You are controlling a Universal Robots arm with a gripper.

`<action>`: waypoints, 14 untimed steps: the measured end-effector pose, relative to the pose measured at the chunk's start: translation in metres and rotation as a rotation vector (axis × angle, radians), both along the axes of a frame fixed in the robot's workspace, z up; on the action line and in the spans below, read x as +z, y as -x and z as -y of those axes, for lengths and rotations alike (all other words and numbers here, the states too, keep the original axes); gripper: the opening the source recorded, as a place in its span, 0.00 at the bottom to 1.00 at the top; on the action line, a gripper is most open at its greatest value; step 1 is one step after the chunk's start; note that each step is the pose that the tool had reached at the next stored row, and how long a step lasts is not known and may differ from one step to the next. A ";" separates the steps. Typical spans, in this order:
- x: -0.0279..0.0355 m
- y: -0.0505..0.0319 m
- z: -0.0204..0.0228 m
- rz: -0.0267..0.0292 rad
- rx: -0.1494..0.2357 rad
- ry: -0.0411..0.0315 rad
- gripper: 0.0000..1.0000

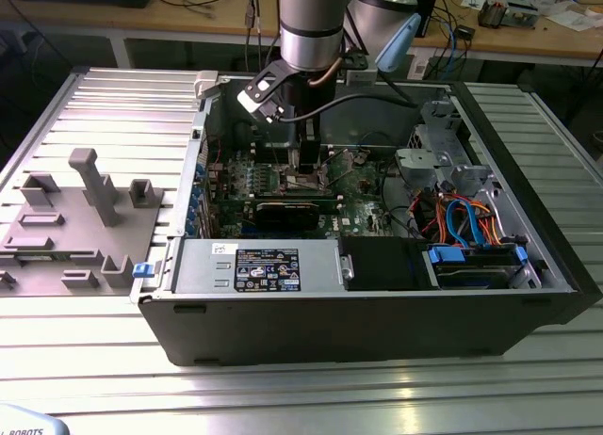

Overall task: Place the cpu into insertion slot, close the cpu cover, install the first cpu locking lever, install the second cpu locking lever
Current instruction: 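Place the cpu into insertion slot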

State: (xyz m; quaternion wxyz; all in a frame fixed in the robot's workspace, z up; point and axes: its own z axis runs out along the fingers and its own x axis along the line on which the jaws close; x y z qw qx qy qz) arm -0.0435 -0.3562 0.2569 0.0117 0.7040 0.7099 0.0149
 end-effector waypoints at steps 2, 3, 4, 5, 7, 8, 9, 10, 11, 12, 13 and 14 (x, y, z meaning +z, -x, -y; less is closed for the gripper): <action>-0.0005 0.0000 0.0000 0.0000 0.000 0.0000 0.55; -0.0007 0.0000 0.0000 -0.0001 0.000 0.0000 0.55; -0.0009 0.0000 0.0000 0.0000 0.000 0.0000 0.55; -0.0012 0.0000 0.0000 -0.0001 0.000 0.0001 0.55; -0.0017 0.0000 0.0000 0.0000 0.000 0.0001 0.55; -0.0019 0.0000 0.0000 0.0000 0.000 0.0000 0.55; -0.0021 0.0000 0.0000 0.0000 0.000 0.0000 0.55; -0.0024 0.0000 0.0000 0.0000 0.000 0.0000 0.55; -0.0027 0.0000 0.0000 0.0000 0.000 0.0000 0.55; -0.0029 0.0000 0.0000 0.0000 0.000 0.0000 0.55; -0.0032 0.0000 0.0000 -0.0001 0.000 0.0001 0.55; -0.0033 0.0000 0.0000 -0.0001 0.000 0.0001 0.55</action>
